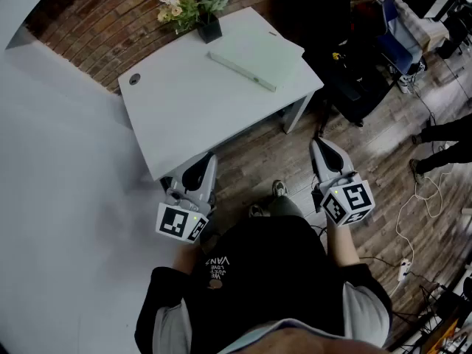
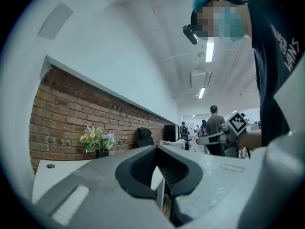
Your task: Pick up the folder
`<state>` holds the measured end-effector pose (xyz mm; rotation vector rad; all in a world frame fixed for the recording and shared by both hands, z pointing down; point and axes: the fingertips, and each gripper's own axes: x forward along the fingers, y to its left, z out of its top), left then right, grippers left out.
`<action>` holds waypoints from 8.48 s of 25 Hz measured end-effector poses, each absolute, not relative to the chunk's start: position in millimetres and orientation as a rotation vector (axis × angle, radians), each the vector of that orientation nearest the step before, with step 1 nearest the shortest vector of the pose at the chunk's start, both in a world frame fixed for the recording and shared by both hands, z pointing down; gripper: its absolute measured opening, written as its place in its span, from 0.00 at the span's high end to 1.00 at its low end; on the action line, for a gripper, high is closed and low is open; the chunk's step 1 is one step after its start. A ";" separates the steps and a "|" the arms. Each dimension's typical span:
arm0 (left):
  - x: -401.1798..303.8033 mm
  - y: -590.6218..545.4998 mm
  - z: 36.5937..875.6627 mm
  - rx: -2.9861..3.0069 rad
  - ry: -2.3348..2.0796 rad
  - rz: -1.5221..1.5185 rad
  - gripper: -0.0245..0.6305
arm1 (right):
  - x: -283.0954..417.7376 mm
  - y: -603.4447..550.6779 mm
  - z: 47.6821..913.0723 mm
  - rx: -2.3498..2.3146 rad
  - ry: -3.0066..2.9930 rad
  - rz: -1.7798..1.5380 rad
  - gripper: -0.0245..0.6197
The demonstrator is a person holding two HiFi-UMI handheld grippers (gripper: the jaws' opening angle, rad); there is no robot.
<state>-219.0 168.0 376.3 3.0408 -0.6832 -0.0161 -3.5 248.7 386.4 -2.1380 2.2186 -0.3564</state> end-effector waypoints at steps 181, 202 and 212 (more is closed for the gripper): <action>-8.9 -156.1 590.3 2.032 -1.164 0.198 0.46 | 212.4 -228.0 576.3 -1.491 2.957 -1.027 0.48; 16.3 -145.7 626.3 1.887 -1.019 0.259 0.41 | 205.7 -220.4 624.1 -1.322 2.943 -1.449 0.42; 24.4 -143.3 638.9 1.830 -0.977 0.279 0.41 | 199.5 -221.4 629.6 -1.199 2.913 -1.563 0.41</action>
